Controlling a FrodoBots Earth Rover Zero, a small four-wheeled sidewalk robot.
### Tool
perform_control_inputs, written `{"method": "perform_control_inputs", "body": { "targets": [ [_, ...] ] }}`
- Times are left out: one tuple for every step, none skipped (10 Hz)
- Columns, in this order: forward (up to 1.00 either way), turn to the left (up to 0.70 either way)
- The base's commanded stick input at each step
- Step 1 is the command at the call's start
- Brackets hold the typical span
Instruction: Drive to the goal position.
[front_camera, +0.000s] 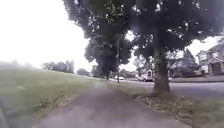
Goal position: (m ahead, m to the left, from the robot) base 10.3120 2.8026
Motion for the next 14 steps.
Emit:
{"method": "perform_control_inputs", "body": {
  "targets": [
    [0.70,0.00],
    [0.70,0.00],
    [0.70,0.00],
    [0.70,0.00],
    [0.70,0.00],
    [0.70,0.00],
    [0.70,0.00],
    [0.70,0.00],
    [0.70,0.00],
    [0.70,0.00],
    [0.70,0.00],
    [0.70,0.00],
    [0.70,0.00],
    [0.70,0.00]
  ]
}}
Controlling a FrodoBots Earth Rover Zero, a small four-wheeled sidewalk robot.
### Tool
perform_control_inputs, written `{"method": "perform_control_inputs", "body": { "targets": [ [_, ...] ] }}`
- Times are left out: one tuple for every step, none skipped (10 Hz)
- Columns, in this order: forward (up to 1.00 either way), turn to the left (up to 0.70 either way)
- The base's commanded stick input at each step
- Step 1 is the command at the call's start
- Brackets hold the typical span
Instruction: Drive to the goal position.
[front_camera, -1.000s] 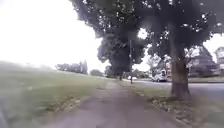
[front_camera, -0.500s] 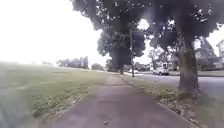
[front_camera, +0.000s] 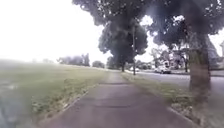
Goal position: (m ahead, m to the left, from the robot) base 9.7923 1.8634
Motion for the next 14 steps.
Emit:
{"method": "perform_control_inputs", "body": {
  "targets": [
    [0.70,0.00],
    [0.70,0.00],
    [0.70,0.00],
    [0.70,0.00],
    [0.70,0.00],
    [0.70,0.00],
    [0.70,-0.16],
    [0.70,-0.35],
    [0.70,-0.29],
    [0.70,-0.05],
    [0.70,0.00],
    [0.70,0.00],
    [0.70,0.00],
    [0.70,0.00]
  ]
}}
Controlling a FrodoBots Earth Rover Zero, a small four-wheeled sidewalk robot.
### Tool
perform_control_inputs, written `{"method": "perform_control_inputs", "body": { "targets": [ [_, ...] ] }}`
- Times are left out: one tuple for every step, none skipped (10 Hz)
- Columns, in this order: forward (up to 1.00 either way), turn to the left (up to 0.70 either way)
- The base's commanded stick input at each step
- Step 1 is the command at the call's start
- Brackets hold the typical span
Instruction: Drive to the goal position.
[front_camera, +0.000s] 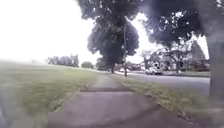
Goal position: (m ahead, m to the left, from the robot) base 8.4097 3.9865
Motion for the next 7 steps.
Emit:
{"method": "perform_control_inputs", "body": {
  "targets": [
    [0.70,0.00],
    [0.70,0.00],
    [0.70,0.00],
    [0.70,0.00],
    [0.70,0.00],
    [0.70,0.00],
    [0.70,0.00]
  ]
}}
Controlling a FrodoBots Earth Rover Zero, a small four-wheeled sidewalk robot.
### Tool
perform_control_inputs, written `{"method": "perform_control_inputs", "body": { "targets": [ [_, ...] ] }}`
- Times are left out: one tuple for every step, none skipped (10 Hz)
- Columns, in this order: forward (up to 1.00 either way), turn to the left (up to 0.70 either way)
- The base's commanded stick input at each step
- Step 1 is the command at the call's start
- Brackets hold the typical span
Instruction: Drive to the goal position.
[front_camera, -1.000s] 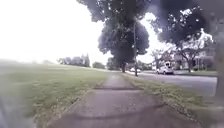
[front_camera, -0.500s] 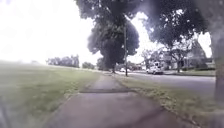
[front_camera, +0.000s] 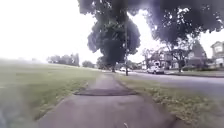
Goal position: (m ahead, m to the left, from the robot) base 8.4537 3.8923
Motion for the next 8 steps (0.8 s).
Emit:
{"method": "perform_control_inputs", "body": {
  "targets": [
    [0.70,0.00],
    [0.70,0.01],
    [0.70,0.14],
    [0.70,0.27],
    [0.70,0.23],
    [0.70,0.00],
    [0.70,0.00],
    [0.70,0.00]
  ]
}}
